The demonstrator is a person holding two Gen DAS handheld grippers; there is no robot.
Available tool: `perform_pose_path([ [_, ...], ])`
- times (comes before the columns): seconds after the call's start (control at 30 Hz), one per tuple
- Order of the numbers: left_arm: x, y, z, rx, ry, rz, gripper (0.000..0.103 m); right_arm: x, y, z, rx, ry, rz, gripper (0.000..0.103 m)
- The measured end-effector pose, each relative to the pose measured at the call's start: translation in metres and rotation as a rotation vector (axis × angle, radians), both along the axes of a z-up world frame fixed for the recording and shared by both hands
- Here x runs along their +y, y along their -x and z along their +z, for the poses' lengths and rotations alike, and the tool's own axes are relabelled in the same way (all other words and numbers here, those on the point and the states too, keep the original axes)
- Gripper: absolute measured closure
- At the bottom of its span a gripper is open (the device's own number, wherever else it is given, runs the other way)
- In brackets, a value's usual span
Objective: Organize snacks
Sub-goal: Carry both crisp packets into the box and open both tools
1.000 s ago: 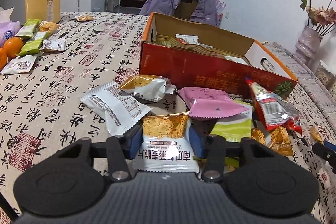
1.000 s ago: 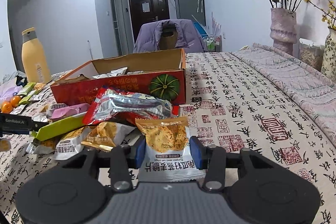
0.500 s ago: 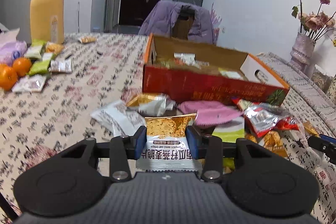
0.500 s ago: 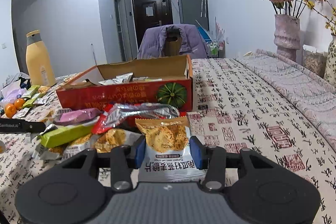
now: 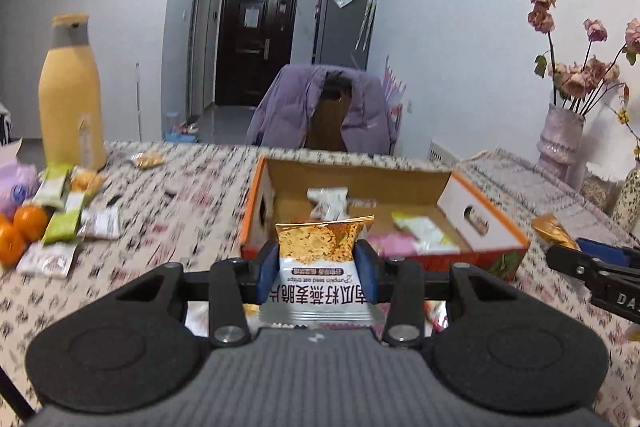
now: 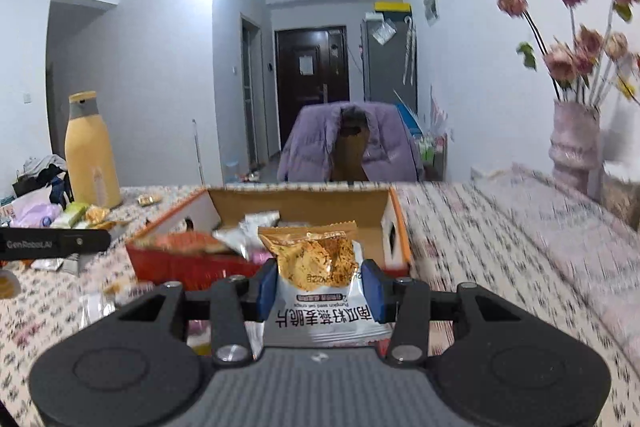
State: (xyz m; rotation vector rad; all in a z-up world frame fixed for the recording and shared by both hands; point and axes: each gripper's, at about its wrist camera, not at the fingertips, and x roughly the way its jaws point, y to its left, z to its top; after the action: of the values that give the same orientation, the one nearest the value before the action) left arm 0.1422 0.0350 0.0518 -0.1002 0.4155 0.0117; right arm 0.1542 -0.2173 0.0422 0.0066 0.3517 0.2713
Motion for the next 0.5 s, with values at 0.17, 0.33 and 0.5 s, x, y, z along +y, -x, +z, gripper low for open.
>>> perform_pose_path([
  [0.17,-0.008,-0.022,0.021,-0.062,-0.01,-0.002,0.061,0.017,-0.027,0.021,-0.052,0.008,0.017,0.059],
  [0.33,-0.014,-0.05,0.033,-0.091,-0.015,0.011,0.061,0.029,-0.06,0.033,-0.072,0.005,0.017,0.059],
  [0.5,-0.019,-0.079,0.035,-0.101,-0.015,0.024,0.061,0.038,-0.091,0.032,-0.066,0.012,0.008,0.059],
])
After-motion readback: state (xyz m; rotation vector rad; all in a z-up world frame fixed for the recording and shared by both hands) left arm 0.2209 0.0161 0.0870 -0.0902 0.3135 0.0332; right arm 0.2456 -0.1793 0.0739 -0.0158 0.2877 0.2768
